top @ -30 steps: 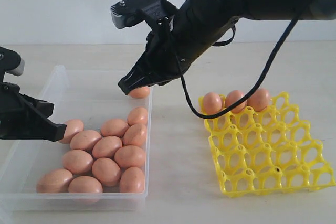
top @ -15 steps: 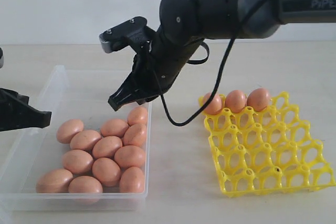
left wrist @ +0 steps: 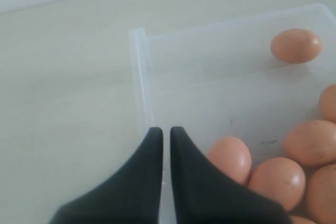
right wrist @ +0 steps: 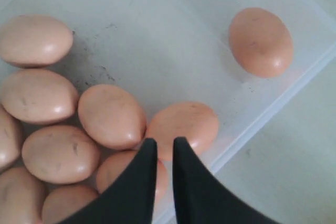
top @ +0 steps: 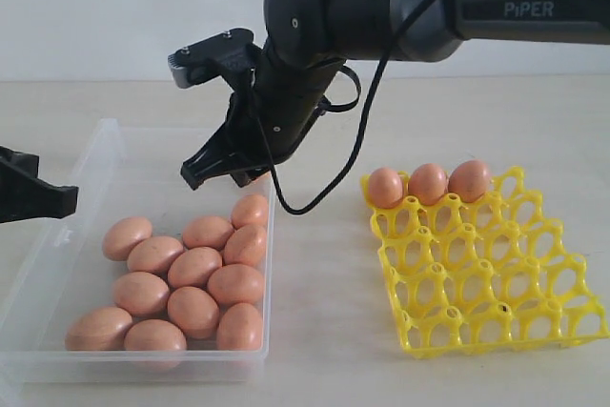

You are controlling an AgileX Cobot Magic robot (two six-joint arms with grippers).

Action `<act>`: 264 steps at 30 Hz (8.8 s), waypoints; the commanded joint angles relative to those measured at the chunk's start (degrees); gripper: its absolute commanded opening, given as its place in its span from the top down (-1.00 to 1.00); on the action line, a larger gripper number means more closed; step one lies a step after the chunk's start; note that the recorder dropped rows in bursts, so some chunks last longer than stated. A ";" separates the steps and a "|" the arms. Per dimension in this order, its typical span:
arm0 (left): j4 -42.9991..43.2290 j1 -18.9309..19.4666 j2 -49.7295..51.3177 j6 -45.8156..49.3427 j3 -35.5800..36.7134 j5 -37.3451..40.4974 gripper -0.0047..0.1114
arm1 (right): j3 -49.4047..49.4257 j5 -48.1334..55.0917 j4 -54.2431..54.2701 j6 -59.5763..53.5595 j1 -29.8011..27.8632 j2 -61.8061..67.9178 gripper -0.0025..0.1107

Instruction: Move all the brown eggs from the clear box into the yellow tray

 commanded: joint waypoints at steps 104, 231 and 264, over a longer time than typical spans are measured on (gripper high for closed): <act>4.40 0.19 -1.32 1.76 0.22 -3.51 0.85 | -16.15 -12.27 -21.43 -35.20 0.50 20.25 0.10; 4.60 0.19 -1.32 -0.91 0.12 -4.70 0.85 | -34.36 11.04 -15.12 -9.28 1.11 21.87 0.15; 5.70 0.19 -1.32 -2.37 0.12 -4.64 0.85 | -34.36 14.31 -15.38 -7.12 1.11 21.87 0.15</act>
